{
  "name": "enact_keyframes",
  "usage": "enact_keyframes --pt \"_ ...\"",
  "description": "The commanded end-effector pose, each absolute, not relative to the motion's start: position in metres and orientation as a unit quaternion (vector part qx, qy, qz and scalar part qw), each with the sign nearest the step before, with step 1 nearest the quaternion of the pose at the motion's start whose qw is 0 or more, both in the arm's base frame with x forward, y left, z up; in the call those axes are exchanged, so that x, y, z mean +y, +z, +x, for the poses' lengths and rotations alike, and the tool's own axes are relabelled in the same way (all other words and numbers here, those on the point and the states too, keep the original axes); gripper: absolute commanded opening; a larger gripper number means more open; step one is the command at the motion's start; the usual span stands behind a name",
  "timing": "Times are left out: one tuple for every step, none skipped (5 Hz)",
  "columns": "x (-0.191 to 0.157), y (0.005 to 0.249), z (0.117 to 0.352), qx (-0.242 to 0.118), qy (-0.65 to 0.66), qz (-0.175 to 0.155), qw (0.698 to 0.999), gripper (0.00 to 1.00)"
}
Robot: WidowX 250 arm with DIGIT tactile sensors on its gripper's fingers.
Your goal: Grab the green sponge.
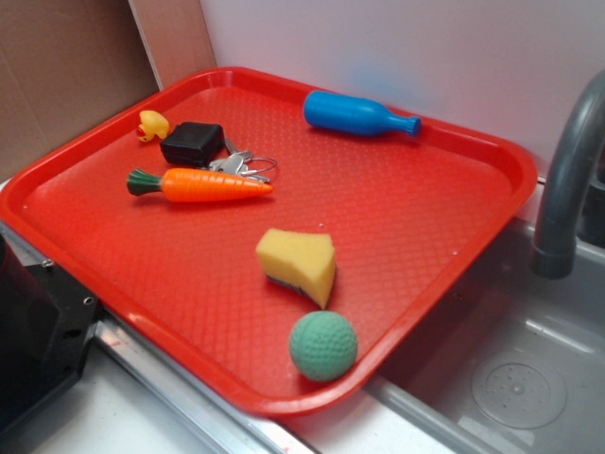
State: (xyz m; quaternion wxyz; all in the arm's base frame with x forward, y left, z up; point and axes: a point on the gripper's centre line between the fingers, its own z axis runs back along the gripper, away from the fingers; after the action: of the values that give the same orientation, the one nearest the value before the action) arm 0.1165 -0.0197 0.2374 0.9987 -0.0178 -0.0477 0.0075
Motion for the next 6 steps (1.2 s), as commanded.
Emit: enact_keyframes --pt "-0.020 0.237 0.116 -0.048 0.007 -0.018 0.999 1.00" --pt "-0.060 0.190 0.135 -0.037 -0.120 0.025 0.992 1.00" --pt "-0.094 0.162 0.152 -0.064 -0.242 0.023 0.968 1.00" --pt "-0.115 0.129 0.155 -0.074 -0.360 0.004 0.930 1.00" --pt "-0.122 0.104 0.168 -0.064 -0.407 -0.003 0.911 1.00" --pt "-0.130 0.074 0.186 -0.043 -0.440 -0.008 0.897 1.00"
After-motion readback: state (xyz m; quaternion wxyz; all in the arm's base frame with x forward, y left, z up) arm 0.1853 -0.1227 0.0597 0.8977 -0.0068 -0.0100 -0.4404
